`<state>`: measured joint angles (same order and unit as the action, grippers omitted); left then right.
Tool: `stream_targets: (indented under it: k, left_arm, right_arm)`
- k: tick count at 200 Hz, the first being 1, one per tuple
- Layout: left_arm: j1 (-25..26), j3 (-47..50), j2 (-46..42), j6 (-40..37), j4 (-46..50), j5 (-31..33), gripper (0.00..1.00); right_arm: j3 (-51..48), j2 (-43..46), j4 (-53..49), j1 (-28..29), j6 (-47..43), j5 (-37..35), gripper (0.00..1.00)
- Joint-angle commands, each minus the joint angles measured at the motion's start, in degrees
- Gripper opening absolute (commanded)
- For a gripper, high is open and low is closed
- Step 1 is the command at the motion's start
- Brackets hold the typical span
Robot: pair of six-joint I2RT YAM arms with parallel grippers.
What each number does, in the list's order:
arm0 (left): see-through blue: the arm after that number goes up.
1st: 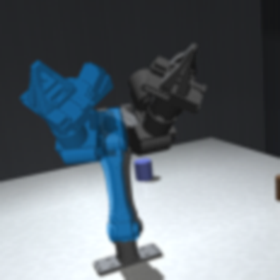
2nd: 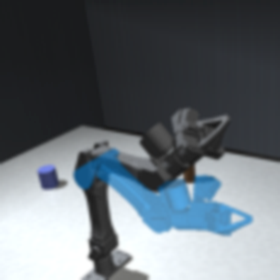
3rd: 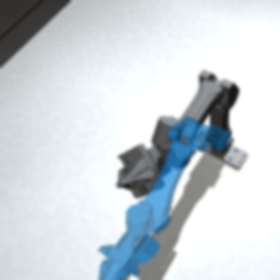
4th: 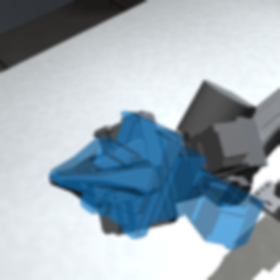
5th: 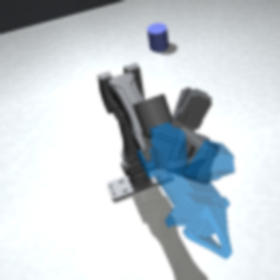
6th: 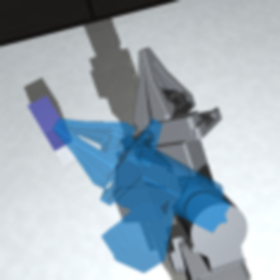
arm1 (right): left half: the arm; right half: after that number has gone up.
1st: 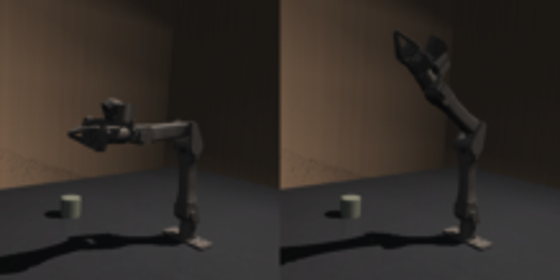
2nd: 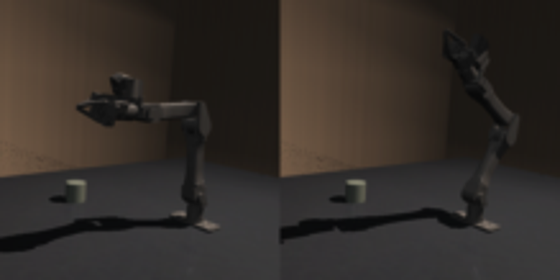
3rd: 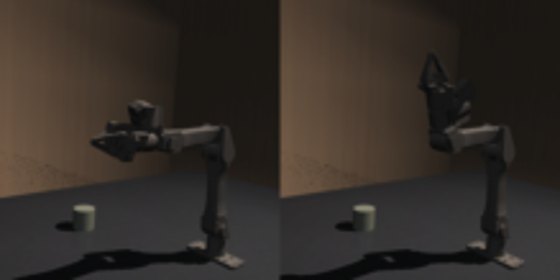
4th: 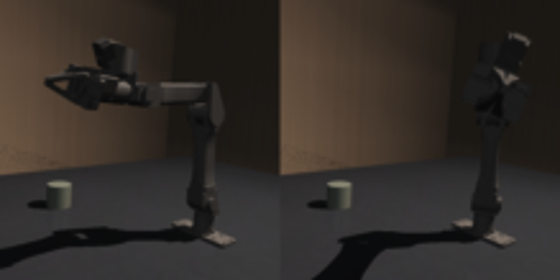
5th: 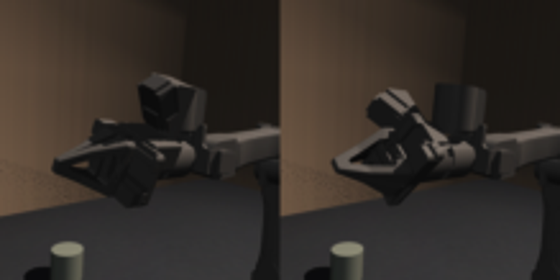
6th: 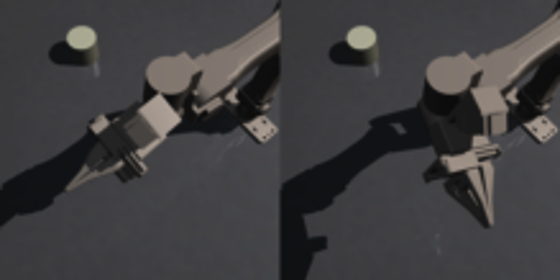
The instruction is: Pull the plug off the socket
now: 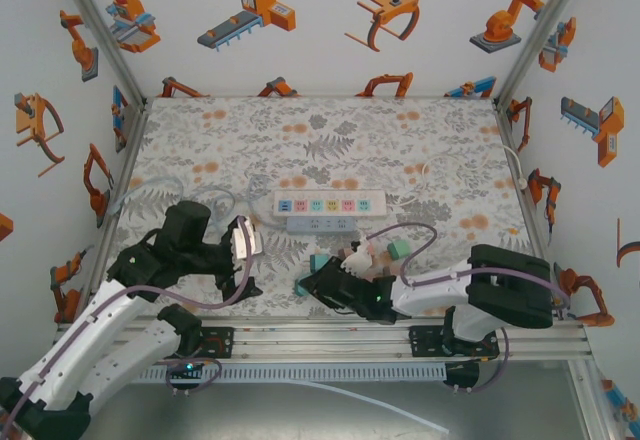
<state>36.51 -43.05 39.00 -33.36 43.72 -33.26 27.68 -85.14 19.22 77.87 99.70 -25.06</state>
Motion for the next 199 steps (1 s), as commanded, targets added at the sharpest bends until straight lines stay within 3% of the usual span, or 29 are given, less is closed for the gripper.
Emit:
stream_targets:
  k: [1,19,86,121,163,182,199]
  left_arm:
    - [1.01,0.71,-0.33,-1.54,-1.01,1.06,0.97]
    - [1.28,0.68,-0.33,-1.48,-1.01,1.2,0.97]
    - [1.41,0.59,-1.69,0.33,-0.63,5.79,0.97]
    - [1.38,1.85,-1.63,7.27,-4.03,11.31,0.97]
    - [1.45,3.86,-2.02,18.77,-12.17,15.26,0.97]
    - [1.39,6.75,-2.4,24.97,-18.38,17.61,0.97]
    - [1.37,8.72,-2.23,27.98,-22.73,23.02,0.97]
  right_arm:
    - [-0.88,-0.44,-5.03,1.48,5.7,-5.71,0.43]
    - [-1.18,0.77,-7.96,2.59,7.03,-7.42,0.52]
    - [-0.66,6.37,-16.58,3.7,7.03,-10.05,0.56]
    - [2.87,11.71,-26.39,3.7,3.82,-13.39,0.56]
    - [10.55,18.28,-37.42,2.45,-14.2,-24.43,0.59]
    - [12.67,20.69,-38.4,-2.21,-27.66,-27.89,0.68]
    - [13.22,22.85,-37.34,-9.72,-38.78,-27.87,0.75]
